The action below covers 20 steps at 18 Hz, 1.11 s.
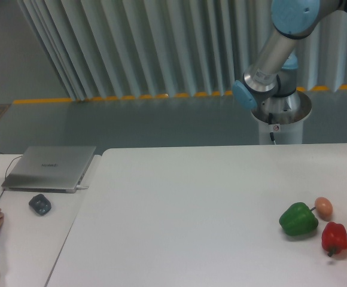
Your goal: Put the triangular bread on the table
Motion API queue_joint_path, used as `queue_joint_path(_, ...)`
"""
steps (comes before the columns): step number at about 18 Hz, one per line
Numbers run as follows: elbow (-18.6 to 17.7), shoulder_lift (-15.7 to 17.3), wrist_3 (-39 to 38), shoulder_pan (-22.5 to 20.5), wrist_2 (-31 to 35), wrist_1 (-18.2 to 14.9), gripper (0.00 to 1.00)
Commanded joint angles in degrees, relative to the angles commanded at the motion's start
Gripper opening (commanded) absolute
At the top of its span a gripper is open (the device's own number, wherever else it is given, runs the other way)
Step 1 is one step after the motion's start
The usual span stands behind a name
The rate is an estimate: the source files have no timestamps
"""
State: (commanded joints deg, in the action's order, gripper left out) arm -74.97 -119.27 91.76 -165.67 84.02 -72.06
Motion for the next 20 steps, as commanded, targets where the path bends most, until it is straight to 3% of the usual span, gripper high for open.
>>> queue_joint_path(4, 0.79, 0.0, -0.09, -0.61, -3.07, -0.09, 0.21)
queue_joint_path(6, 1.85, -0.17, -0.09, -1.67, -5.53, -2.37, 0.21)
queue_joint_path(10, 1.41, 0.96, -0.09, -1.93, -6.33, -3.52, 0.21)
queue_joint_path(14, 1.59, 1.5, -1.23, -3.07, -11.33, -5.8, 0.21)
queue_joint_path(20, 1.5, 0.0, -4.31, -4.04, -11.6, -4.93, 0.2)
